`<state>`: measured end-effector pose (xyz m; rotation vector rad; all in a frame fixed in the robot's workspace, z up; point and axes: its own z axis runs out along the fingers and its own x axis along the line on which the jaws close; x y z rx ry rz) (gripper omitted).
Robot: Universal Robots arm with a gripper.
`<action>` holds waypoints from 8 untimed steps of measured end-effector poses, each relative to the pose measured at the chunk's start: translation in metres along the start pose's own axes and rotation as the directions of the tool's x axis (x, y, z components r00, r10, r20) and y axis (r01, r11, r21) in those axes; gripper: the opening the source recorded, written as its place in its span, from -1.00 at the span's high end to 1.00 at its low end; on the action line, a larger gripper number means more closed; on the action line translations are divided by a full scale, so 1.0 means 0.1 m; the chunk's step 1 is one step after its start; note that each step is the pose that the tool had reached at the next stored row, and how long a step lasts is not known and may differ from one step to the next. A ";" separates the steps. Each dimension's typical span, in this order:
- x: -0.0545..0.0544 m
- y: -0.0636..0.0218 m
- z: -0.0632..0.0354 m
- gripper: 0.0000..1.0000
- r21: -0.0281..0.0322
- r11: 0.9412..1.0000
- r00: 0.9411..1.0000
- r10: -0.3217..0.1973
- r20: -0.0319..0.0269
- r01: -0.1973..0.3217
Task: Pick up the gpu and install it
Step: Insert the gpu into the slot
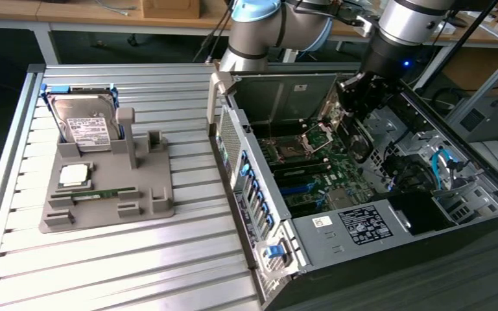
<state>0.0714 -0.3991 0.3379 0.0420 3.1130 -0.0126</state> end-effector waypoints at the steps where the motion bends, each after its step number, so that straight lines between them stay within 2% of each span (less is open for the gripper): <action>1: 0.00 0.000 0.000 0.47 -0.001 0.999 0.999 -0.044 0.000 0.044; 2: 0.00 0.000 0.000 0.47 -0.002 0.997 0.997 -0.082 0.001 0.082; 5: 0.00 0.000 0.000 0.47 -0.003 0.993 0.993 -0.118 0.001 0.118; 8: 0.00 0.000 0.001 0.47 -0.005 0.986 0.986 -0.164 0.002 0.164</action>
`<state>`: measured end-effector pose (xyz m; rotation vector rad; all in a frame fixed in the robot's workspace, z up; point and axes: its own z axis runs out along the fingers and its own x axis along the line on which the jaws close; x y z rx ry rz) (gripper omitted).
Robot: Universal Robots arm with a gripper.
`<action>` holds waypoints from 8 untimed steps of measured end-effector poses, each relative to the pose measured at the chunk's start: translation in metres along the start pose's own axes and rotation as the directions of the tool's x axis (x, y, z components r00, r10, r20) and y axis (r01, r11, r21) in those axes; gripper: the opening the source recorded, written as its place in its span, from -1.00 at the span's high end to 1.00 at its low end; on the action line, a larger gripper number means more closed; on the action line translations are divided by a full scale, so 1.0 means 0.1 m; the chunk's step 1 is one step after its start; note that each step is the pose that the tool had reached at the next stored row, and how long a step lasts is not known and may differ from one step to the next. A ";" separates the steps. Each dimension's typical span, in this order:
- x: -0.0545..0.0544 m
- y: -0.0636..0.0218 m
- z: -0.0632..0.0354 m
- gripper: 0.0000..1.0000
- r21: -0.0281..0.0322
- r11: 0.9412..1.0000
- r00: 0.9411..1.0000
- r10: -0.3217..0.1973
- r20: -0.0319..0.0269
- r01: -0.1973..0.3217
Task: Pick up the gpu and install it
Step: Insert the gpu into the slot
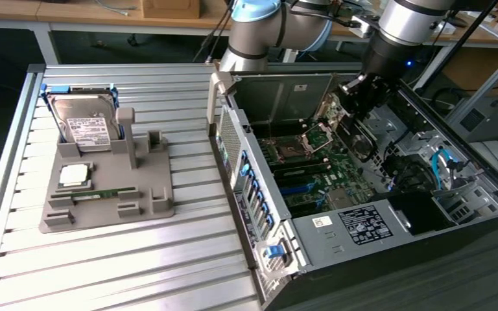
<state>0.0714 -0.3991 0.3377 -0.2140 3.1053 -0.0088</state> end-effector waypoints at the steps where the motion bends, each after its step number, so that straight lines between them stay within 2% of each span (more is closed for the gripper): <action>1: 0.00 0.000 0.000 0.47 0.000 1.000 1.000 -0.017 0.000 0.017; 8: 0.00 0.000 0.001 0.47 -0.002 0.997 0.997 -0.083 0.001 0.083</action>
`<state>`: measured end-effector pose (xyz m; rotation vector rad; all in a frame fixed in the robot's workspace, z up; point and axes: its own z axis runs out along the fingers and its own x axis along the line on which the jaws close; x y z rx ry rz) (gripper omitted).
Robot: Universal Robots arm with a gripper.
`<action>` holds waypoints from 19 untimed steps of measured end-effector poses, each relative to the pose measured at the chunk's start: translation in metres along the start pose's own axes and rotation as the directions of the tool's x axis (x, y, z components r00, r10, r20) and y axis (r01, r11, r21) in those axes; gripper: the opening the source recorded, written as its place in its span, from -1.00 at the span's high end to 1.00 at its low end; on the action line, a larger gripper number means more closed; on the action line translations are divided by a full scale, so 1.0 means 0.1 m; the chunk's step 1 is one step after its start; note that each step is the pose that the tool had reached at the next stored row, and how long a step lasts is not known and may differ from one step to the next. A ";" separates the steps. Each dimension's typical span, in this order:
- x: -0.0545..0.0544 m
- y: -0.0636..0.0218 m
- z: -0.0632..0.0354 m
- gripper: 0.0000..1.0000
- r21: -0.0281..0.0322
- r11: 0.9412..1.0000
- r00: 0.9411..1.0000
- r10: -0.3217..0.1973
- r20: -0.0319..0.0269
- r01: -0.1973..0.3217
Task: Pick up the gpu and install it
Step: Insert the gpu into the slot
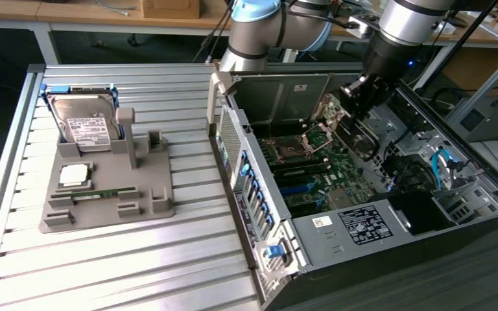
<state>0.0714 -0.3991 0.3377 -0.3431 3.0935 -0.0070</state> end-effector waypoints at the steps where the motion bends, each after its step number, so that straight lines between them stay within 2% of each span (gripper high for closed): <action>1: 0.00 0.000 0.000 0.47 0.000 1.000 1.000 -0.013 0.000 0.013; 6: 0.00 0.000 0.001 0.47 -0.003 0.996 0.996 -0.091 0.001 0.091; 13: 0.00 0.000 0.001 0.47 -0.004 0.989 0.989 -0.150 0.001 0.150; 19: 0.00 0.000 0.002 0.47 -0.006 0.979 0.979 -0.203 0.002 0.203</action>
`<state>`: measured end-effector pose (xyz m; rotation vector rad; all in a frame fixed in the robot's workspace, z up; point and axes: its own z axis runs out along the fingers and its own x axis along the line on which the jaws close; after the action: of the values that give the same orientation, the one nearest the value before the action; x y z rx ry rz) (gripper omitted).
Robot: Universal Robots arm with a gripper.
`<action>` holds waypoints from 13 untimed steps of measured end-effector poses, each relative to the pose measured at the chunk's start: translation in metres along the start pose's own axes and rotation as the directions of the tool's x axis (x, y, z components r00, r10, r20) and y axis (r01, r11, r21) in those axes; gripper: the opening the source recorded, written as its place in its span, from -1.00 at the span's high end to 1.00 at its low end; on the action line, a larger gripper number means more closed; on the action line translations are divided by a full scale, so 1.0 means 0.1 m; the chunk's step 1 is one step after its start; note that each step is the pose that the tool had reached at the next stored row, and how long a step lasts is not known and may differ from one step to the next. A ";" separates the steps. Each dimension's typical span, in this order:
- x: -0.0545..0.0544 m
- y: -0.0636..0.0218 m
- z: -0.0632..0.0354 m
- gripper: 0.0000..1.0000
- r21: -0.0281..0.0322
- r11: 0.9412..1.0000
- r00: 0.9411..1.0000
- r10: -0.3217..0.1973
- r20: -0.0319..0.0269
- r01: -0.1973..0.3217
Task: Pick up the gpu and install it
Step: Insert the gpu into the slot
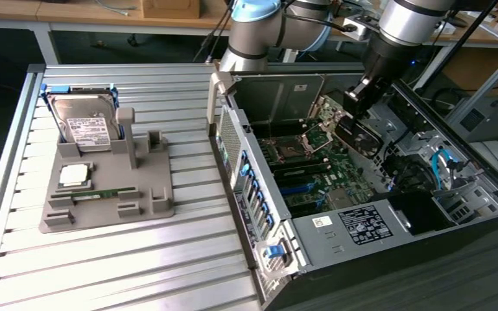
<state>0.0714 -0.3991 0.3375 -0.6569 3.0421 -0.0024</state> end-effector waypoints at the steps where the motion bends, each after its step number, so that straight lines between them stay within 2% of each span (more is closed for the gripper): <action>1: 0.00 0.000 0.000 0.47 0.000 1.000 1.000 -0.008 0.000 0.008; 6: 0.00 0.000 0.000 0.47 -0.001 0.999 0.999 -0.048 0.000 0.048; 13: 0.00 0.000 0.001 0.47 -0.003 0.994 0.994 -0.108 0.001 0.108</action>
<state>0.0714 -0.3991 0.3374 -0.8207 3.0020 -0.0001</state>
